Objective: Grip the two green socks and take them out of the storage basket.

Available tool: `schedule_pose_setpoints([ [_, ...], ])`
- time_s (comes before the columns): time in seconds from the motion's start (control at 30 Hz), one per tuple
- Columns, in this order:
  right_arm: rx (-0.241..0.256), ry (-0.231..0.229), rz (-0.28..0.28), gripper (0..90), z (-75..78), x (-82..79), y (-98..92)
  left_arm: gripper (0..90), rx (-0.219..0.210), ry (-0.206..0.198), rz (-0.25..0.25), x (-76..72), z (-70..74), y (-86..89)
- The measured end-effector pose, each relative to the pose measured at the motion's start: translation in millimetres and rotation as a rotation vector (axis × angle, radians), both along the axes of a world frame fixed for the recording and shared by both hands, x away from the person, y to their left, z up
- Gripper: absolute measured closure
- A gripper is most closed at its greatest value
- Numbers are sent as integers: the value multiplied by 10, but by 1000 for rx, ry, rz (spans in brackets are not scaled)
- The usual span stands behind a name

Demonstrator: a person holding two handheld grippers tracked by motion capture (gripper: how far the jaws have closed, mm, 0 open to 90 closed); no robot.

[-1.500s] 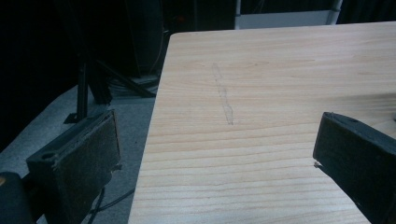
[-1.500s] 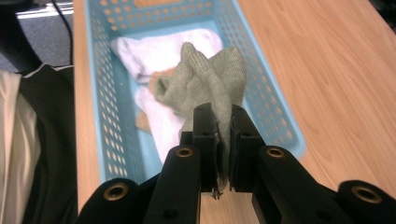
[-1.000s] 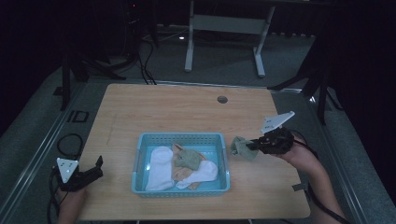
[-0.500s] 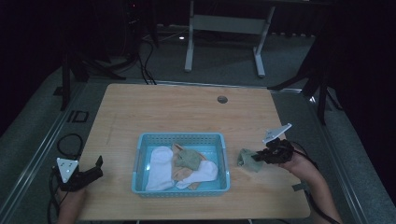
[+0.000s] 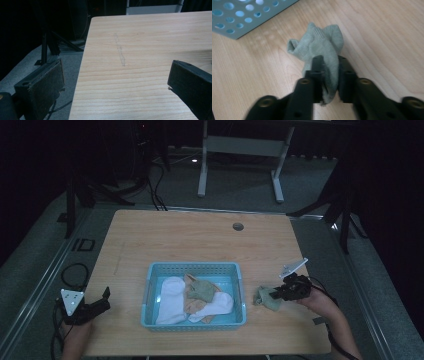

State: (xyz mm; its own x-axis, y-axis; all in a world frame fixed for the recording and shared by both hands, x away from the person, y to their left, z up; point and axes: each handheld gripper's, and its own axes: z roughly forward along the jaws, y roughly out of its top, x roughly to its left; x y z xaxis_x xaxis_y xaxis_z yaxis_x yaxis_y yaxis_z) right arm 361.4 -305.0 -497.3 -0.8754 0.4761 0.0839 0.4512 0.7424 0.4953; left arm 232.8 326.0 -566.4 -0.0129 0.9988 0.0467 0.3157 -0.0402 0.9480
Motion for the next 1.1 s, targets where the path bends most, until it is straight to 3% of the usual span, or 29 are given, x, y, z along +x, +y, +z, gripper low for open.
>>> schedule_pose_setpoints([
  [0.07, 6, -2, -5, 739, 20, 6, -3, 4, 0, 0, 0, 0, 0, 0],
  [0.13, 21, 14, 2, 611, 111, 19, -3, 3, 0, 0, 0, -1, 0, 0],
  [0.33, 27, -4, 34, 542, 332, -2, 89, 4, 0, -1, 0, -1, 0, -1],
  [0.53, 33, -67, 20, 524, 538, -7, 177, 4, -1, -1, 1, -1, 0, 0],
  [0.77, 73, -67, 34, 507, 692, 0, 332, 3, -1, -2, 0, -3, 0, 0],
  [1.1, 70, -86, 94, 506, 798, 11, 612, 4, -2, -1, -1, -4, 0, 3],
])
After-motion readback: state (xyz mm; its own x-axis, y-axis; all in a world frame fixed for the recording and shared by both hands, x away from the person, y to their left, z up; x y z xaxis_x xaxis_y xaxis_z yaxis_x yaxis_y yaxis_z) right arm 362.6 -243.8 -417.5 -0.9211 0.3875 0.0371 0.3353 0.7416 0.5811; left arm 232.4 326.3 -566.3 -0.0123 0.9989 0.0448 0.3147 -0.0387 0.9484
